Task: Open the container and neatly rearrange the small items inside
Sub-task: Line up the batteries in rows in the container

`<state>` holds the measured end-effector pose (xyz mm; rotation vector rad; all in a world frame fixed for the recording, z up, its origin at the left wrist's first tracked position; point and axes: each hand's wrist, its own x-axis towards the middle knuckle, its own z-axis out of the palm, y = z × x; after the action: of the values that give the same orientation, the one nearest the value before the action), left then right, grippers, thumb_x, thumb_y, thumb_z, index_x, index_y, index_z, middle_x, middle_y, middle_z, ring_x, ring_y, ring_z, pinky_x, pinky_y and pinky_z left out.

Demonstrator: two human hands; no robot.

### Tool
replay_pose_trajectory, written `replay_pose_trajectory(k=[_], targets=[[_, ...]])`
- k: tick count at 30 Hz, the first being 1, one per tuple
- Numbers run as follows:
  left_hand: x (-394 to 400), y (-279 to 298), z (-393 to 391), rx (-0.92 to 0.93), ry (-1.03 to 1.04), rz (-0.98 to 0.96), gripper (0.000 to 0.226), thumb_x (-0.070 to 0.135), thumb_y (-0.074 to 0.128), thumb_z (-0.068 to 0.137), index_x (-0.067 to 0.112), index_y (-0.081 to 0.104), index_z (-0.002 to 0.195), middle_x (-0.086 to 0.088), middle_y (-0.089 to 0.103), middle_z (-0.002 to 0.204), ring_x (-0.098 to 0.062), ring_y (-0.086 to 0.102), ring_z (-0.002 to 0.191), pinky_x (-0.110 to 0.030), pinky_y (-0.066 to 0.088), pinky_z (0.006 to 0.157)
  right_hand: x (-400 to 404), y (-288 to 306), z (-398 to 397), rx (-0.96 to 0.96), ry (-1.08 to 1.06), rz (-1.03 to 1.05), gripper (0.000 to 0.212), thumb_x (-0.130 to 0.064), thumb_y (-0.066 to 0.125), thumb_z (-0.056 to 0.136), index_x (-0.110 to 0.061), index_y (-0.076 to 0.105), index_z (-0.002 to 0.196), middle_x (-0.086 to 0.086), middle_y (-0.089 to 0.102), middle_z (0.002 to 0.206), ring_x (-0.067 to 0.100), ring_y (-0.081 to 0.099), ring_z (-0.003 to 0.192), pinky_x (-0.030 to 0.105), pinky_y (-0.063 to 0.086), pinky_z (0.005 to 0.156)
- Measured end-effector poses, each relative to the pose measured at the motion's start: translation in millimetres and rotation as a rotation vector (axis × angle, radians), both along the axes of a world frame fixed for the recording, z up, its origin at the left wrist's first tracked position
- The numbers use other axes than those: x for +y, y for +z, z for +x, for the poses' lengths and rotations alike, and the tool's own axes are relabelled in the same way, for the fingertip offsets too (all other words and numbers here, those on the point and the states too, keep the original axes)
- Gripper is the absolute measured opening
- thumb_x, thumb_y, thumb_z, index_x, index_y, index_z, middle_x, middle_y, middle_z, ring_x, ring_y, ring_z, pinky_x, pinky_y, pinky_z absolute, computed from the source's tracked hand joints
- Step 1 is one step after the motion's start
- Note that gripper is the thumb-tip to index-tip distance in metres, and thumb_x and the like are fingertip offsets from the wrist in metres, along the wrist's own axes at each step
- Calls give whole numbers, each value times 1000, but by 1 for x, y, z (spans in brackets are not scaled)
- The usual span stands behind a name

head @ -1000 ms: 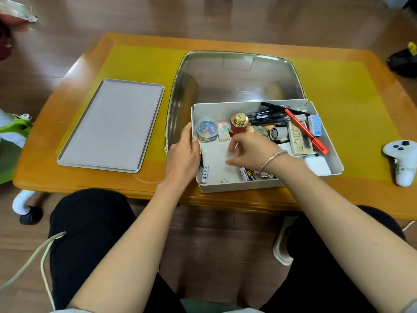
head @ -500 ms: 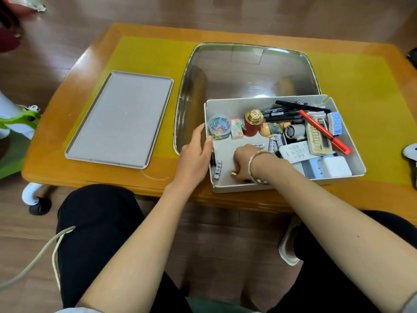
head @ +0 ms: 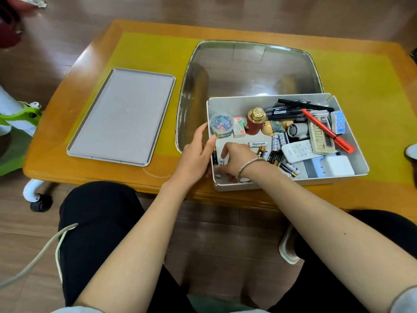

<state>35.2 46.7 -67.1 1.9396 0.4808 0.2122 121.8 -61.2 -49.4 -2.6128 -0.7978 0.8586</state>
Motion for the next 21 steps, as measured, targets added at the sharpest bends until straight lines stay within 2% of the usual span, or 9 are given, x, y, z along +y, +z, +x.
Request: replay_pose_trajectory(k=[3,7,9,11,14,16,19,21], targets=[[-1,-2,1,-9,8,-11,51,45,37,100,30,24,147,16,54,123,14,55,87,-10,48,70,-2,2,2,36,-7,-10,35,-26,78,70,-17,53,94,6,65,88,26,64,80,39,56,73],[-2,-4,2,-12,17,-5,51,44,37,100,29,25,147,18,51,122,26,49,86,-1,44,65,-13,9,7,3,3,-53,29,-26,80,69,-14,60,86,-1,63,75,19,63,71,29,52,58],[-2,-4,2,-20,19,-5,51,43,37,100,27,26,147,23,50,114,32,46,86,2,43,62,-14,8,6,79,-25,-15,27,-23,81,69,-12,66,87,5,70,80,21,67,73,36,58,70],[-2,-5,2,-27,30,16,51,43,37,100,25,26,147,30,49,104,31,46,84,0,43,63,-10,8,2,128,-7,22,25,-23,81,70,-13,67,88,9,71,86,24,68,77,39,57,78],[-1,-5,1,-25,42,32,51,44,37,100,27,27,147,35,50,90,25,51,76,-9,47,64,-4,7,-4,155,37,46,24,-25,81,70,-19,60,79,8,71,89,23,66,78,39,56,79],[-1,-6,2,-24,42,30,50,45,37,100,28,27,146,35,51,88,21,53,74,-12,50,64,-3,4,-2,126,-12,76,27,-22,80,71,-19,54,77,10,70,88,27,67,78,42,56,79],[-1,-7,2,-21,44,19,50,46,36,100,30,27,146,33,53,90,15,56,74,-19,54,66,-5,-2,2,172,-147,144,28,-16,74,79,-15,48,91,12,71,77,25,69,59,37,59,62],[-2,-7,2,-28,45,12,50,46,36,100,30,28,146,33,51,97,21,54,81,-15,52,67,-3,-4,3,169,-159,172,28,-19,69,84,-17,46,99,10,70,77,20,68,50,33,58,57]])
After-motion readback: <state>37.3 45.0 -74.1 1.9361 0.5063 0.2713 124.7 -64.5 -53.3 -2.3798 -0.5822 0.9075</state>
